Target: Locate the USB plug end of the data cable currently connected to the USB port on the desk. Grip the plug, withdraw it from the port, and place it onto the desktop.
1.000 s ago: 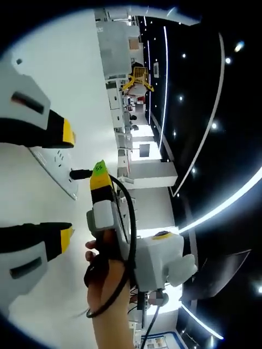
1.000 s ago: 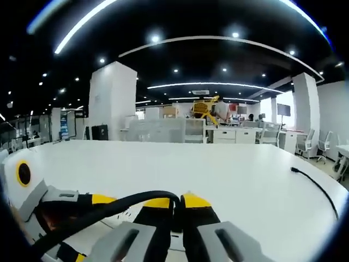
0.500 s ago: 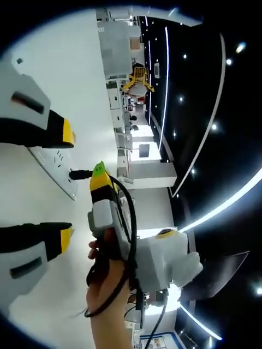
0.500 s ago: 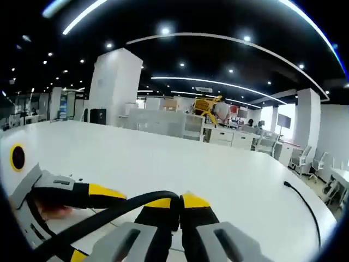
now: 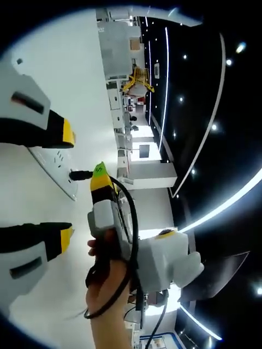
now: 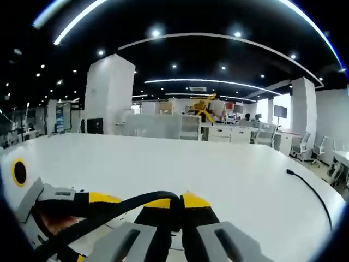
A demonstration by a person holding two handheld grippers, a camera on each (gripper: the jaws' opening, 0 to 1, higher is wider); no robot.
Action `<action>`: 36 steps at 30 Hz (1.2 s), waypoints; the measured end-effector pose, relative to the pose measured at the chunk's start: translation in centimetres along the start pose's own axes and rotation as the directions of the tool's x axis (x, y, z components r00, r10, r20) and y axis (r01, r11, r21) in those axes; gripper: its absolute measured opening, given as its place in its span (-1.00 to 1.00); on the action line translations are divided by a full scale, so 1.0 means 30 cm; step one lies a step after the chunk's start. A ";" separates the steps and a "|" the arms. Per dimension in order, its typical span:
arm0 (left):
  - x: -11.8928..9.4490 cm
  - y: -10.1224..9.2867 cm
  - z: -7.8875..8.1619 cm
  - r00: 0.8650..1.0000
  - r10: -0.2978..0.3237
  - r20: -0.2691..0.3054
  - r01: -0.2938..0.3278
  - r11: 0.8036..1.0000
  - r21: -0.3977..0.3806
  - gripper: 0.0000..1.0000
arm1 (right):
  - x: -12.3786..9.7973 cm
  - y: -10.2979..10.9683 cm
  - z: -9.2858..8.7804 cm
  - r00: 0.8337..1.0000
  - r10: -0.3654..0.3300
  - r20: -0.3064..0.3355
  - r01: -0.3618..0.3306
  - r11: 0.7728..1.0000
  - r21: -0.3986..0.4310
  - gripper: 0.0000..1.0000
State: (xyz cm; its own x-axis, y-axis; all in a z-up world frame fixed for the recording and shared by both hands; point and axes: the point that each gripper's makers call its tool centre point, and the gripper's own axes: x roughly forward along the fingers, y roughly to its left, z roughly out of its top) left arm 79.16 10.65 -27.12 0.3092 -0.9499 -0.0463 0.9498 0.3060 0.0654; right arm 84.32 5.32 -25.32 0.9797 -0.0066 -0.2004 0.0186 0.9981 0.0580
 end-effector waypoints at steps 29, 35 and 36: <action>-0.001 0.000 0.002 1.000 0.001 -0.002 -0.001 1.000 0.000 0.09 | -0.024 0.042 -0.006 0.996 -0.056 -0.064 0.044 0.984 -0.175 -0.89; -0.001 0.000 0.002 1.000 0.002 -0.003 -0.002 1.000 0.001 0.09 | -0.020 0.043 -0.006 0.996 -0.064 -0.065 0.052 0.983 -0.179 -0.89; -0.001 0.001 0.002 1.000 0.002 -0.003 -0.002 1.000 0.001 0.09 | -0.023 0.037 -0.007 0.996 -0.061 -0.060 0.052 0.988 -0.144 -0.89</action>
State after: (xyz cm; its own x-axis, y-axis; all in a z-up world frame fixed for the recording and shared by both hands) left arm 79.16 10.69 -27.06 0.3111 -0.9491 -0.0490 0.9492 0.3077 0.0667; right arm 83.64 6.46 -25.32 0.9629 -0.0640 -0.2623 0.0405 0.9948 -0.0938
